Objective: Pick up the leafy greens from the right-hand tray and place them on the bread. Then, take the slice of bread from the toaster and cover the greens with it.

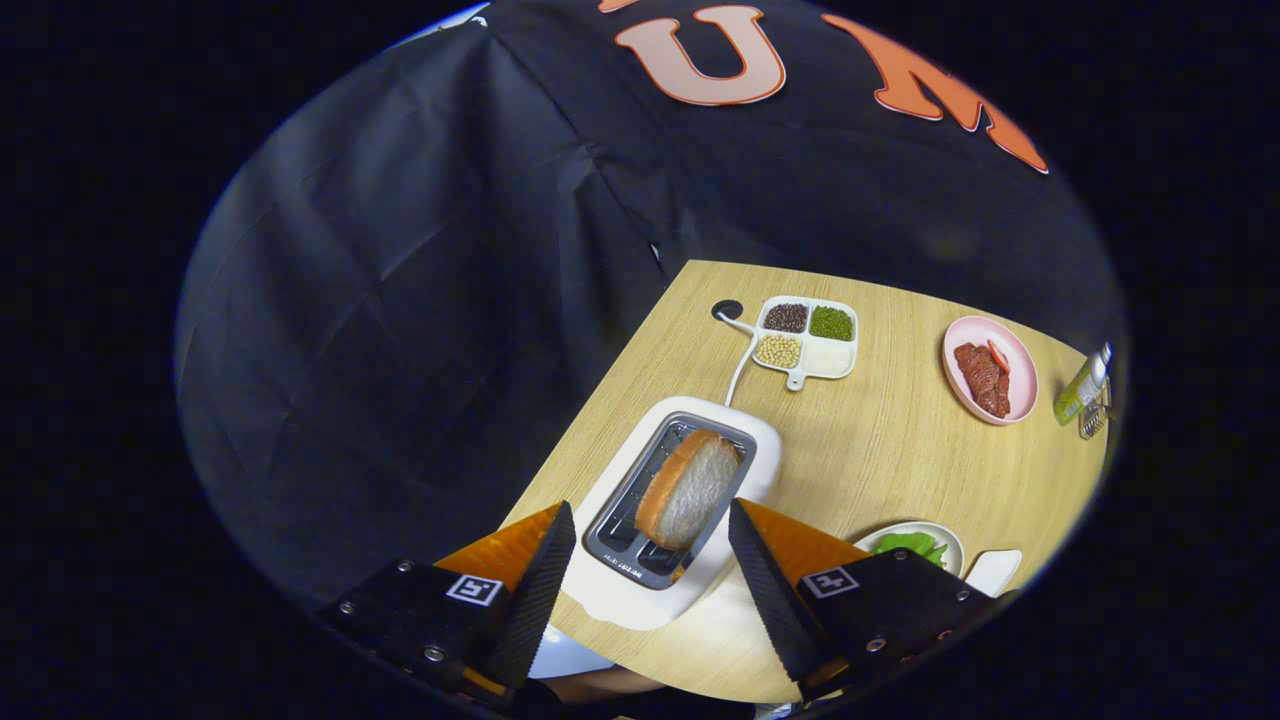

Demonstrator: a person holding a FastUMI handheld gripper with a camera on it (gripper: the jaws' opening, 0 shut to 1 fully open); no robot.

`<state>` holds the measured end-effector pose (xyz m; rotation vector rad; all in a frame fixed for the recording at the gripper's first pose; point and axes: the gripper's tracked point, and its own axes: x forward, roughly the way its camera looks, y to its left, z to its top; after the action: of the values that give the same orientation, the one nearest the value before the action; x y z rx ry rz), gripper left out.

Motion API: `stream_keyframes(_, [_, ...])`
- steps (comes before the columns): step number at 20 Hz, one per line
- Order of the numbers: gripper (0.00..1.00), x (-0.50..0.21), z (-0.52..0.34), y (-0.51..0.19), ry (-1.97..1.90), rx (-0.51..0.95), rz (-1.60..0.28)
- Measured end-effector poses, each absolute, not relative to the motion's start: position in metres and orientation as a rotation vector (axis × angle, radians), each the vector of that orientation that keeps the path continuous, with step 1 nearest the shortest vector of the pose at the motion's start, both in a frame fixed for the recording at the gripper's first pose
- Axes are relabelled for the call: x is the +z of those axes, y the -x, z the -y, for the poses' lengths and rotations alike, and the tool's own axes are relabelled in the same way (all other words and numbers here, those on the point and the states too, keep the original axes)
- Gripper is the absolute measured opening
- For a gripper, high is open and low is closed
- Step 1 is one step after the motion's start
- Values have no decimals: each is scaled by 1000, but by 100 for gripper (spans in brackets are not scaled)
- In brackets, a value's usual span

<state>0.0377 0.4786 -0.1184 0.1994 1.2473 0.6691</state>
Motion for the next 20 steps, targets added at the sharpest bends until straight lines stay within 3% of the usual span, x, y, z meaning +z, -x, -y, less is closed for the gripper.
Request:
stream_keyframes(5, [91,-144,-498,-49,-213,623,-1332])
stream_keyframes(9, [81,-170,-498,-56,-203,583,-1377])
stream_keyframes(19, [36,-183,-488,-60,-293,546,-1394])
stream_keyframes(20, [28,-181,-483,-61,-292,534,-1377])
